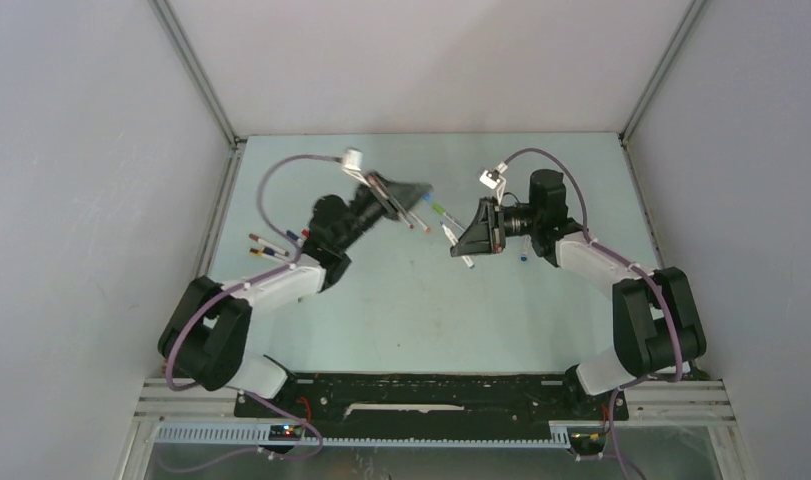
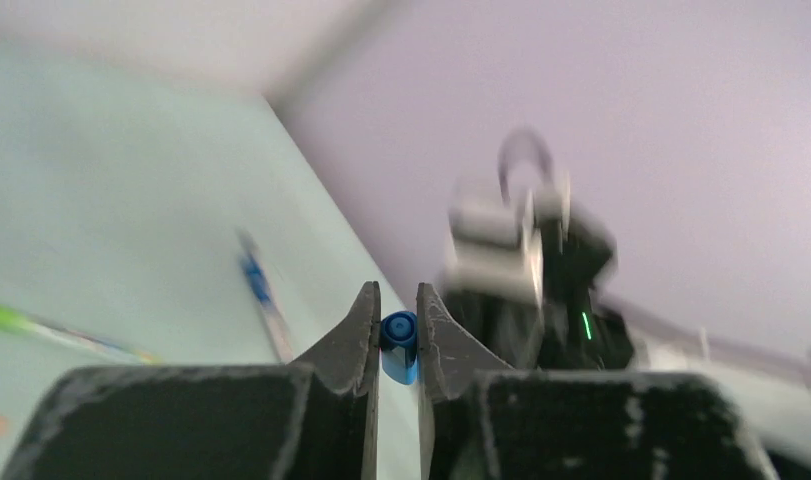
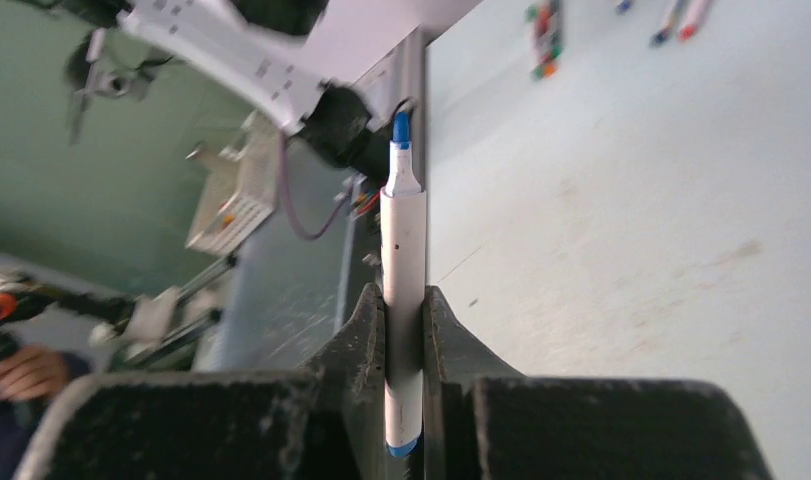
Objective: Open the pen caps
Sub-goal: Open the pen cap from the pen, then place the pen at the center of the board, then place the pen cap at the center of the board.
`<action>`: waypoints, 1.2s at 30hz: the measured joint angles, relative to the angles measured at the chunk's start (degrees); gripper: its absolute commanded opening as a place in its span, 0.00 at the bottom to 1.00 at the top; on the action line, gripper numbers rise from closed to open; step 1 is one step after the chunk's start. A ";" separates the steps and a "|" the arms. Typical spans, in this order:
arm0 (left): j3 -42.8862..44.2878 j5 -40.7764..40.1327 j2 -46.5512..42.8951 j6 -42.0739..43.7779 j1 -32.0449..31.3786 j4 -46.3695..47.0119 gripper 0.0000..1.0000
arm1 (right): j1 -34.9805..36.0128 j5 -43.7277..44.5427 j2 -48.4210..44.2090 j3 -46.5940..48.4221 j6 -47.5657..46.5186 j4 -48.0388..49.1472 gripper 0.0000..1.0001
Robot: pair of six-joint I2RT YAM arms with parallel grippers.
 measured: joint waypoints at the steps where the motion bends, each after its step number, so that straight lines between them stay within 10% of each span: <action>1: 0.22 -3.08 -0.48 0.44 1.51 0.85 0.00 | 0.11 -2.80 0.15 -0.79 -0.13 -1.16 0.00; 7: 0.70 -19.76 -5.35 1.40 13.20 5.25 0.00 | 1.88 -9.11 2.16 -2.43 -0.35 -5.44 0.00; 17: -0.52 -19.21 -12.50 1.53 18.43 -1.36 0.00 | -2.14 -9.31 1.27 -2.10 -8.87 -14.82 0.00; 24: -1.86 -11.34 -17.55 3.52 29.09 -24.20 0.00 | -5.84 8.44 -2.64 5.51 -31.15 -39.43 0.00; 36: 6.54 -4.63 -4.00 15.21 28.48 -56.08 0.00 | -8.11 33.83 -3.30 5.64 -33.07 -44.11 0.00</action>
